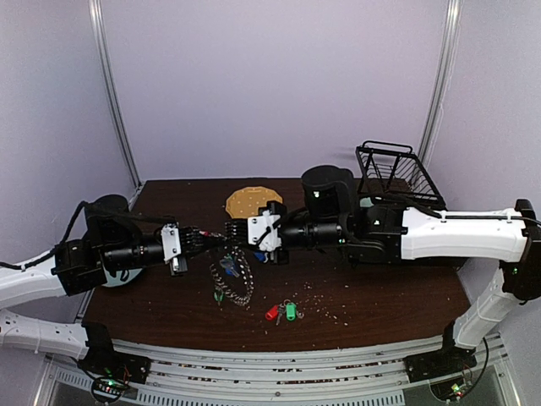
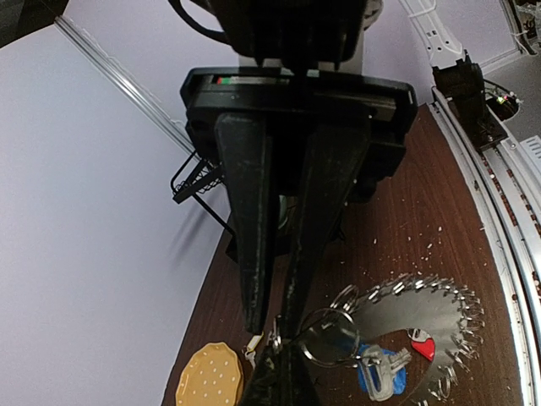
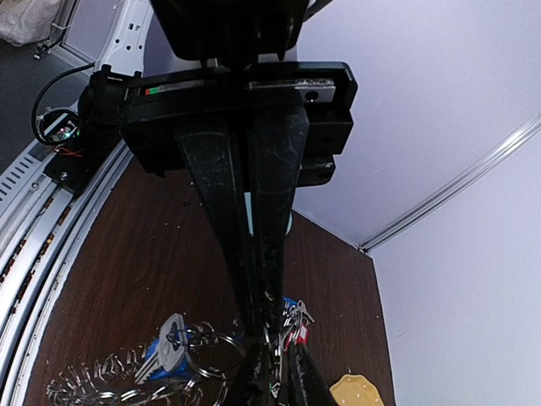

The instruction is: Put the keys on the keyring

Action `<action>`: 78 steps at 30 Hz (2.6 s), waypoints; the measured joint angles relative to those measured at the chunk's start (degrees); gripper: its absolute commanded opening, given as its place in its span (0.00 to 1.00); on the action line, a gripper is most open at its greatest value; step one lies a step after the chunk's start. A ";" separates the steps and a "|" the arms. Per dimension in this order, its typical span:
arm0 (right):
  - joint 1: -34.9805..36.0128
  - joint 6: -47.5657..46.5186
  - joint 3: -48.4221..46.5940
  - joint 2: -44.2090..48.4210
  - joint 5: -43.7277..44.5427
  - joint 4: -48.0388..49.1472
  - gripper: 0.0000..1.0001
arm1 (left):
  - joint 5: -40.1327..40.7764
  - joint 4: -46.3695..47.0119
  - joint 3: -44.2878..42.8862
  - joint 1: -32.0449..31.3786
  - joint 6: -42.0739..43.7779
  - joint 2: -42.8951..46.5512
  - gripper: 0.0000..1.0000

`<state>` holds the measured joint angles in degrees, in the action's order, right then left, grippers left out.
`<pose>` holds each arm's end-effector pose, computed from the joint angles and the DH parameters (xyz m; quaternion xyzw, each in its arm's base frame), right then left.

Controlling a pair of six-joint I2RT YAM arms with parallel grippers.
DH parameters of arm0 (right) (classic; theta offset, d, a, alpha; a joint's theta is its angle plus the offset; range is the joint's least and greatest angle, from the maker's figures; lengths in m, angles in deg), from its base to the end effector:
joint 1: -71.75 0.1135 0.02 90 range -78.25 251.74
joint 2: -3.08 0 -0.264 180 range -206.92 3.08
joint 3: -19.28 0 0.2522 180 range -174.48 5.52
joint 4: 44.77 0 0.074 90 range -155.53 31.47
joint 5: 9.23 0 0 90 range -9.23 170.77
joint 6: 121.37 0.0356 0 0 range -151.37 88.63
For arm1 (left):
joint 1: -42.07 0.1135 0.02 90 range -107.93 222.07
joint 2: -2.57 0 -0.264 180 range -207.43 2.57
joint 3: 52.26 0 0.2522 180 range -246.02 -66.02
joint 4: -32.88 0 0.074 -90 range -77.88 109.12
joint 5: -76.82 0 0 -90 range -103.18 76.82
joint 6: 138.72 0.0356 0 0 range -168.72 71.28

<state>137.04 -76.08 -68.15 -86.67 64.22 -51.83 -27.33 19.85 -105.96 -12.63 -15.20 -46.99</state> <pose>0.1486 0.3472 0.3497 -0.6715 0.3566 0.2223 0.6103 0.1128 -0.1744 0.3159 0.5823 0.4856 -0.2106 0.6170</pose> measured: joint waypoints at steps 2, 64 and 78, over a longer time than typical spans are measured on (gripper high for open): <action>0.00 -0.20 0.00 0.00 0.22 -0.44 0.10 | -0.02 0.00 0.00 0.00 0.02 0.00 0.00; 0.04 25.66 13.29 1.66 -2.91 32.46 0.00 | -15.98 15.98 3.10 7.26 -13.40 0.57 0.17; -0.02 29.88 11.98 0.04 -1.44 31.17 0.00 | -15.56 16.15 3.08 7.26 -14.23 -0.87 0.16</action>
<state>137.02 -46.20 -56.17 -86.63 62.77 -20.66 -42.89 36.00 -102.88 -5.37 -29.43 -47.86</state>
